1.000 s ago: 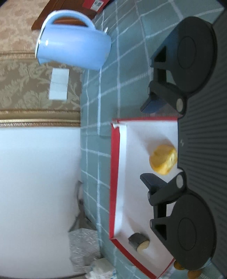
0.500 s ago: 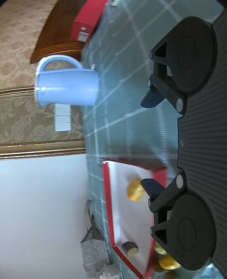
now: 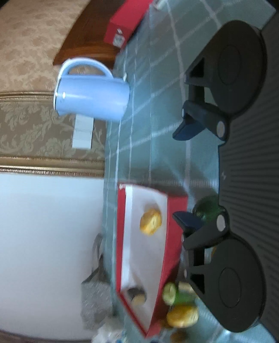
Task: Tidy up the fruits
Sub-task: 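Grasp the brown fruit with the left tool while the right tool nears the green fruit, then lift the brown fruit with the left tool while the right tool grasps the green pear, then drop the brown fruit into the tray with left tool while the right tool holds pear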
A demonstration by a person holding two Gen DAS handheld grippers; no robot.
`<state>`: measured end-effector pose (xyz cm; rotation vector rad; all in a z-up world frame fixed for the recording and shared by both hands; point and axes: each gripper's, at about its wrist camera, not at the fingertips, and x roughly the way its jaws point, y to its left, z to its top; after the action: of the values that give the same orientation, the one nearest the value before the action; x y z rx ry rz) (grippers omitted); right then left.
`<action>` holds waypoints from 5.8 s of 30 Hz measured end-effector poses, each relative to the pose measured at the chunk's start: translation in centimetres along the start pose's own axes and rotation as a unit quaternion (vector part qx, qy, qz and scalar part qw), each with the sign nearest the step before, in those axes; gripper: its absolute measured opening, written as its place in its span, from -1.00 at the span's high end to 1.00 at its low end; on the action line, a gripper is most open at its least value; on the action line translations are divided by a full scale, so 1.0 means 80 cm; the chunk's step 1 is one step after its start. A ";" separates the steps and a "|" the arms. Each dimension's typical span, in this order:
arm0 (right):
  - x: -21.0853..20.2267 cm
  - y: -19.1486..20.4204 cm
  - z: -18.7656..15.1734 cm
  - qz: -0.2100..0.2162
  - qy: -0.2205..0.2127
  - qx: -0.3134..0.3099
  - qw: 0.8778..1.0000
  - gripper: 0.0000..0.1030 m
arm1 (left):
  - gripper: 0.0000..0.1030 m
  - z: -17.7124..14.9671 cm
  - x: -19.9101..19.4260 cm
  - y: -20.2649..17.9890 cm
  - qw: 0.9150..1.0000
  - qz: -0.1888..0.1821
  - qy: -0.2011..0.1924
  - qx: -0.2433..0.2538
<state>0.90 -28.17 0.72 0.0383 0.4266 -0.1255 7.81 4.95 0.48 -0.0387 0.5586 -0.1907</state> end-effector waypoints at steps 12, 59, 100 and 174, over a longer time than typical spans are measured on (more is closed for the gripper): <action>0.016 0.008 -0.007 0.022 0.049 -0.012 0.998 -0.23 | -0.62 0.000 -0.003 -0.005 1.000 -0.008 -0.003 0.007; 0.042 -0.007 -0.012 0.045 0.114 0.021 0.992 -1.00 | 0.41 -0.029 0.013 -0.066 0.993 -0.038 0.045 0.107; 0.030 -0.002 -0.009 0.064 0.090 0.021 0.994 0.35 | 0.45 -0.030 0.007 -0.072 0.993 -0.040 0.040 0.103; 0.031 -0.009 -0.008 0.059 0.079 0.040 0.994 0.43 | 0.48 -0.006 0.025 -0.034 0.991 -0.091 0.054 0.079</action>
<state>2.79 -29.13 -0.86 0.1528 0.5765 -0.0224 8.76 1.93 -0.69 0.0759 0.6473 -0.4173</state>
